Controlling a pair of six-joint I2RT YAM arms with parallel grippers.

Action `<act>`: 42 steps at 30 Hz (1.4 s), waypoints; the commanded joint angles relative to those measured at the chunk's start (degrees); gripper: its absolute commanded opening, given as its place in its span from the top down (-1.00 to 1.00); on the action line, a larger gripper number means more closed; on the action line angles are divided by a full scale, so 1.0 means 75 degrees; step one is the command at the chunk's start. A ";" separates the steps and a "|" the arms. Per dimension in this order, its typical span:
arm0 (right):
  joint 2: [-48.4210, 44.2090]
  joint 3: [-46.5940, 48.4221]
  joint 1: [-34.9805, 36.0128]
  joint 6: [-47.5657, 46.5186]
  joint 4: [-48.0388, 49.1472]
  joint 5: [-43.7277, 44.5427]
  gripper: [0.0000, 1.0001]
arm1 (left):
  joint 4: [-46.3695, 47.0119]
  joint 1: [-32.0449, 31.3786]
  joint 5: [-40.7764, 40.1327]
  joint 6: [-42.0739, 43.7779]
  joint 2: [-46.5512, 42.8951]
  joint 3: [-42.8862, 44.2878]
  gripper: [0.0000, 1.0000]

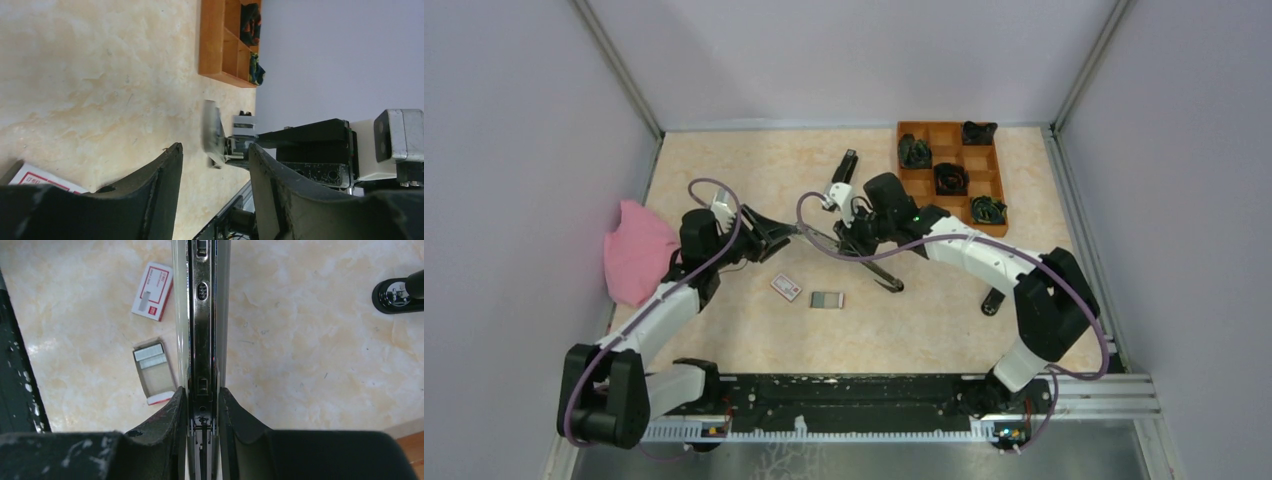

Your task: Load the staples into the stapler

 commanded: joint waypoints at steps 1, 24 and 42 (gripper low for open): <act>0.0209 0.0810 0.0021 -0.0956 -0.0698 0.0396 1.00 | -0.1220 0.0043 -0.0511 0.1116 -0.0562 0.0211 -0.22; 0.2375 0.1859 0.0016 -0.2134 -0.1775 0.1261 0.10 | -0.3832 -0.0017 -0.0984 0.3716 -0.0004 0.1701 -0.75; -0.3119 -0.2537 -0.0092 0.1403 0.1124 0.3973 -0.49 | -0.4454 -0.2114 -0.2003 0.5615 0.2210 0.3840 -0.77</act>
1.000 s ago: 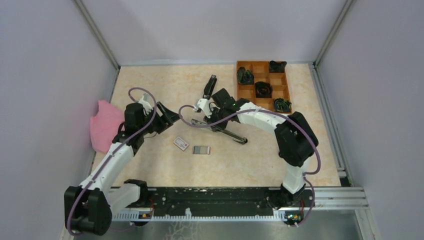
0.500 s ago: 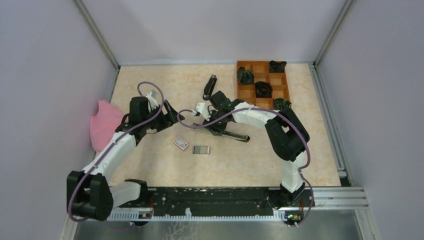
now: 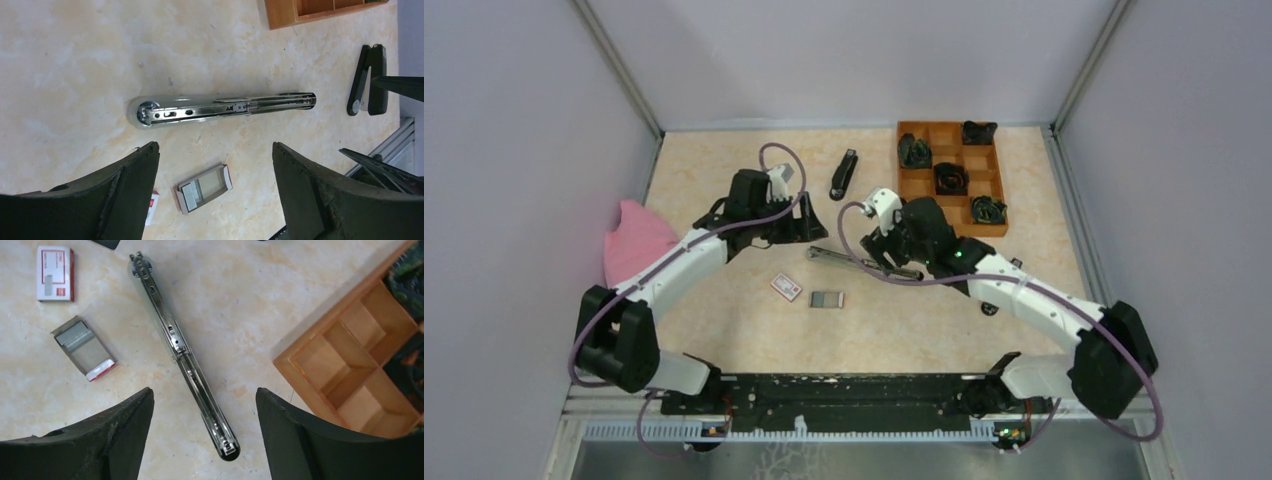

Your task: Load the staples into the stapler

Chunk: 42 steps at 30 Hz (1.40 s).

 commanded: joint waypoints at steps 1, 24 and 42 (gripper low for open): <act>-0.1225 -0.1022 -0.0044 0.1445 0.1103 0.1267 -0.52 | -0.0280 -0.0657 -0.0482 0.1074 0.0487 0.0662 -0.77; -0.3981 -0.3253 -0.0052 0.2499 0.2280 0.2563 -0.64 | -0.1815 -0.2782 -0.1268 0.6975 0.4047 0.3240 -0.62; -0.4095 -0.3349 -0.0052 0.2429 0.2353 0.2836 -0.64 | -0.2778 -0.2676 -0.2375 0.7400 0.4591 0.3384 0.62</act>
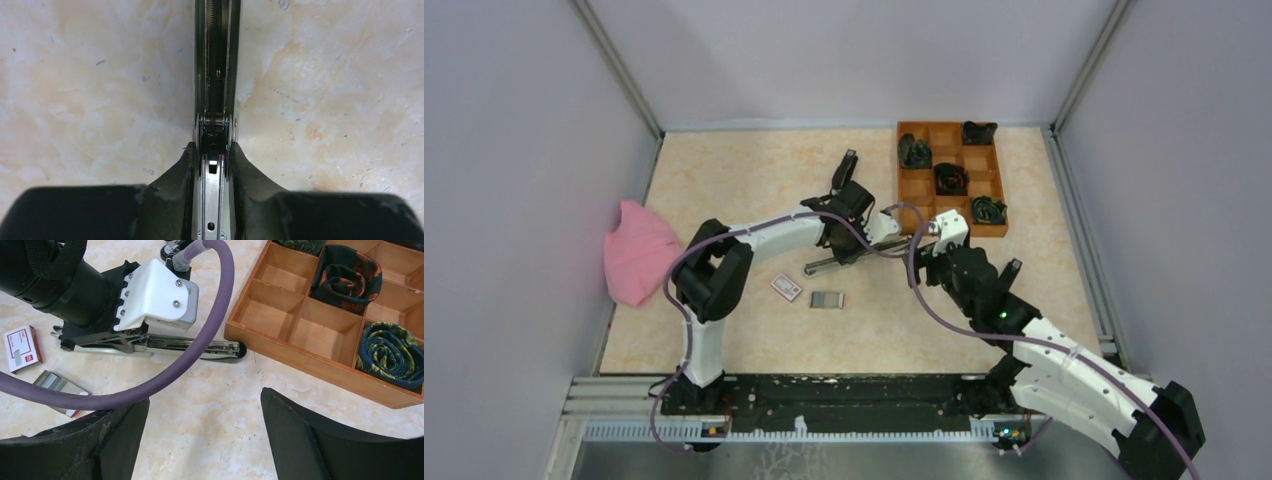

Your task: Load the staples into the stapler

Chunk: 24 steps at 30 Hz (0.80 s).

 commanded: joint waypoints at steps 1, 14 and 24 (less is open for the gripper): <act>-0.0088 0.0138 -0.0031 0.0015 0.0409 0.0156 -0.64 | -0.0452 0.0182 -0.0789 0.0195 -0.0192 -0.0410 0.63; 0.0015 0.0146 -0.0037 0.0006 0.0442 0.0004 -0.64 | -0.0666 0.1795 -0.1276 0.0064 -0.0850 -0.0988 0.72; 0.0016 0.0151 -0.0037 0.0021 0.0416 -0.0022 -0.64 | -0.0782 0.2927 -0.1581 -0.0841 -0.0511 -0.0563 0.73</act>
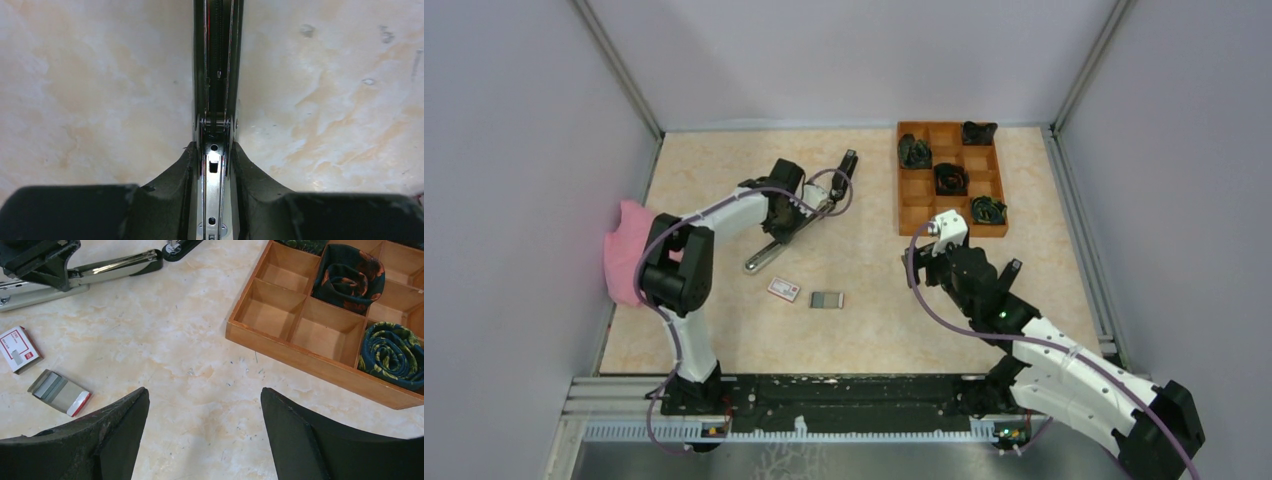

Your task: Load the staples into the stapler

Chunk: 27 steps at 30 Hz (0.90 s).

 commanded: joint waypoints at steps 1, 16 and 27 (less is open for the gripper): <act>-0.0043 0.0141 -0.0037 0.0019 0.0412 0.0033 -0.64 | -0.0553 0.0472 -0.0375 -0.0678 0.0347 0.0448 0.73; -0.0006 0.0110 -0.0037 0.0025 0.0438 0.0074 -0.65 | -0.0960 0.0810 0.0051 -0.4086 0.1521 0.2098 0.50; 0.0075 0.0138 -0.0040 0.0024 0.0427 0.0127 -0.65 | 0.0076 0.0787 0.0557 -0.5361 0.0792 0.1517 0.08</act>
